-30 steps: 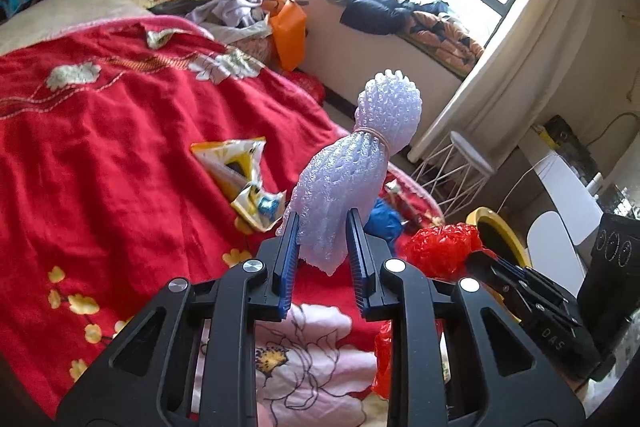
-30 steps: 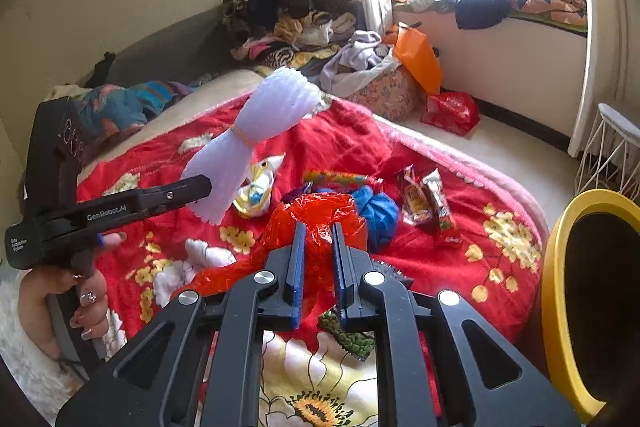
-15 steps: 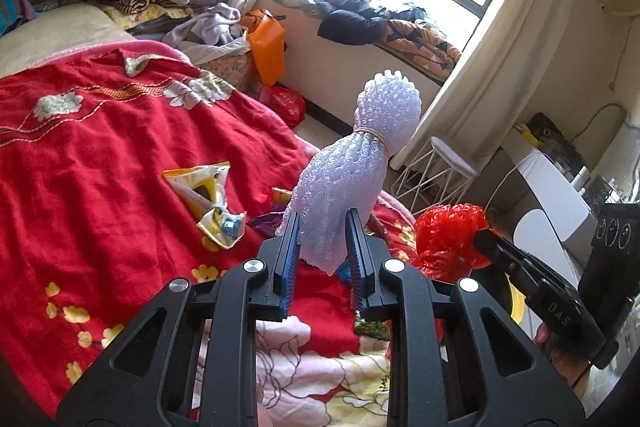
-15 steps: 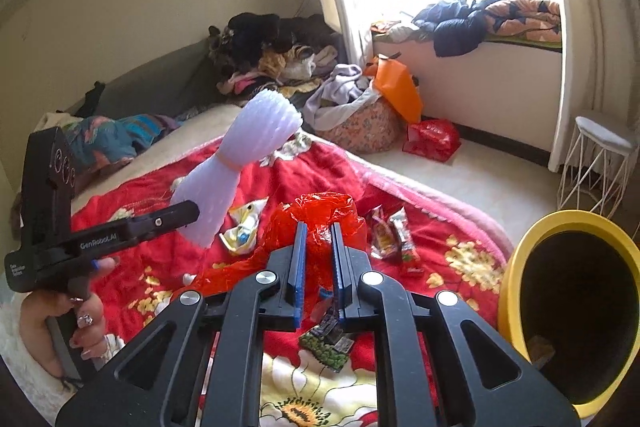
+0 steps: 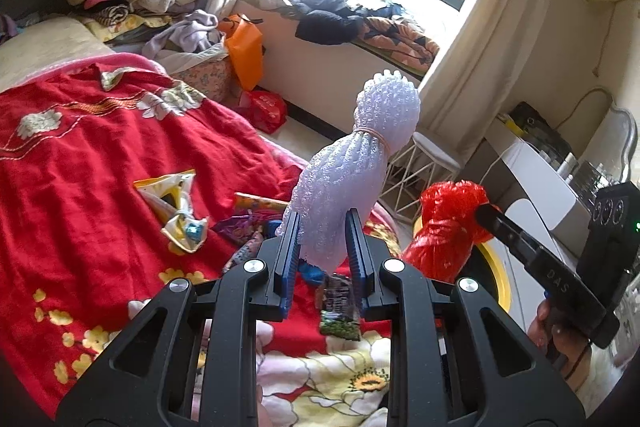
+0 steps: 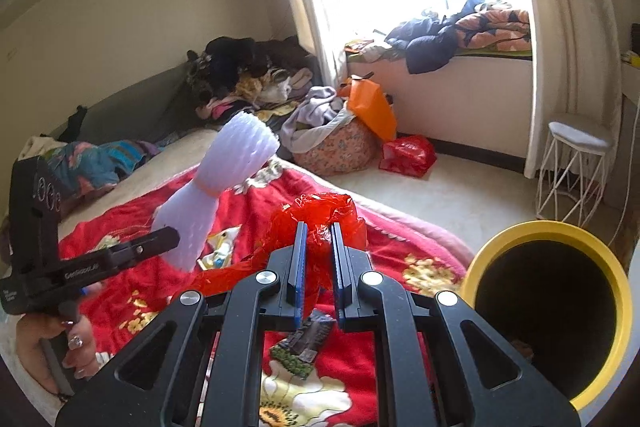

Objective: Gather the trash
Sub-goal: 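Carry the foam net and red bag in both grippers over the yellow bin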

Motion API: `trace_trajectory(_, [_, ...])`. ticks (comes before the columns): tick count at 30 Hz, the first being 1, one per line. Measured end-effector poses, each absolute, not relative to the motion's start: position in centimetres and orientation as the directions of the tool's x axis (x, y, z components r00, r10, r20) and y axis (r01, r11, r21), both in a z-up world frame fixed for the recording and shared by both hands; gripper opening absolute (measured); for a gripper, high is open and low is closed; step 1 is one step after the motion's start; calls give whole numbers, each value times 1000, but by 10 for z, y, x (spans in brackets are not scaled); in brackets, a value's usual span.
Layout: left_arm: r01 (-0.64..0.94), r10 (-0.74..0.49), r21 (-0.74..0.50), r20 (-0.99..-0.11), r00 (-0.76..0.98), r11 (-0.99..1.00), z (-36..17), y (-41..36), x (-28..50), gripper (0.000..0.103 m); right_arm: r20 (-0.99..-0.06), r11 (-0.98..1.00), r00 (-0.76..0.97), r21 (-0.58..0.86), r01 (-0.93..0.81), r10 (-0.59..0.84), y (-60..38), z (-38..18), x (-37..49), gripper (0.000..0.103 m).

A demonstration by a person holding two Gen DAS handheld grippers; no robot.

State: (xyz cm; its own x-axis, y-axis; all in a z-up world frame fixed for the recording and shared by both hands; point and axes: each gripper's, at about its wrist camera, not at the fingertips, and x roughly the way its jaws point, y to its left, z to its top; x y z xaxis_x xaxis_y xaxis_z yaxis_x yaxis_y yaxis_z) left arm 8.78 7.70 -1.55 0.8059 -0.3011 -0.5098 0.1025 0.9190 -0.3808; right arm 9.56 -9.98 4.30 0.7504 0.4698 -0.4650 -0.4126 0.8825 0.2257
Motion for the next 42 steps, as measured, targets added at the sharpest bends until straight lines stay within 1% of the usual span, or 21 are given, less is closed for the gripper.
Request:
trace_trajectory(24, [220,-379,-345,-511,772,913,-10,22,86,17,-409,956,875,235,-175,260,-185,51,97,11])
trace_trajectory(42, [284,-419,-318,-540,730,905,-19,-22,94,17,-413,974,905,224,-9,103,-236,39,94,11])
